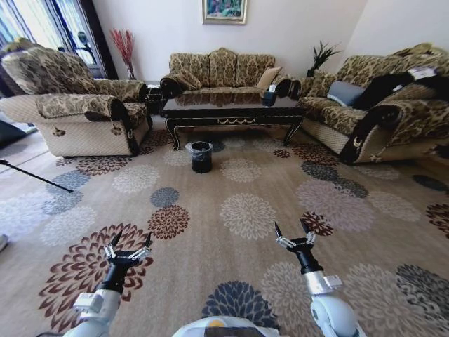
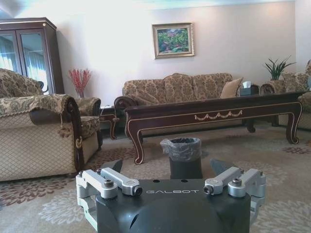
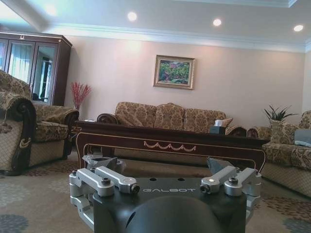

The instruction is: Move to the front of the table and pick up the trash from the floor, then place it into the trash bin.

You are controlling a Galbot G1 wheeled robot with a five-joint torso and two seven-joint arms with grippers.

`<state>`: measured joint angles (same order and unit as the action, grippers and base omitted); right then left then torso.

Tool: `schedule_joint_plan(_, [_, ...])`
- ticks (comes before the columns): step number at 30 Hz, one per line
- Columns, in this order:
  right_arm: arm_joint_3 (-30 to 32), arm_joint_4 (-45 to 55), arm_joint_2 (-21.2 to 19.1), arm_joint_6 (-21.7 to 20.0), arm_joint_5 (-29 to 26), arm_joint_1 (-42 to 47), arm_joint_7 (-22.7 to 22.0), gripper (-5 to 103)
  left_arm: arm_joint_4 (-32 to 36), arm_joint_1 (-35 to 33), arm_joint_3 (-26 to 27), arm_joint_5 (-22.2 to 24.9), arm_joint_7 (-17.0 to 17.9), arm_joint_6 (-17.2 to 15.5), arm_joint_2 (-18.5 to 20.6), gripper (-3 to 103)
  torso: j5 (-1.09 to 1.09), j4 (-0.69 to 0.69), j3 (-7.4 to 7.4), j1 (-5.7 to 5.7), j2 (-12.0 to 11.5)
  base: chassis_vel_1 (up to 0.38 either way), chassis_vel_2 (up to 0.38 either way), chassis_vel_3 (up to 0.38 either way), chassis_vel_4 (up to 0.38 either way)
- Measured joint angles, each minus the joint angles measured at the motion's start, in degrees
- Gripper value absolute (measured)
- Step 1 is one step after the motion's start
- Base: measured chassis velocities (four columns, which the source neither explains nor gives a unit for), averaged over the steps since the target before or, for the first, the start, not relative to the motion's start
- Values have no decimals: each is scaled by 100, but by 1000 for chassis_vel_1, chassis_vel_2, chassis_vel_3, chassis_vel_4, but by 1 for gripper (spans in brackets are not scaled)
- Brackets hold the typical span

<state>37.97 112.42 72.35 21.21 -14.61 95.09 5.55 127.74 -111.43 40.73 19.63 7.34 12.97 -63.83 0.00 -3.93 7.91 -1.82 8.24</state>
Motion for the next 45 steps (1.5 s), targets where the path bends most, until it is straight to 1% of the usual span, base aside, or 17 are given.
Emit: schedule_joint_plan(45, [0, 0, 0, 0, 0, 0, 0, 100, 0, 0, 0, 0, 0, 0, 0, 100, 0, -1, 427, -196, 629, 0, 0, 0, 0])
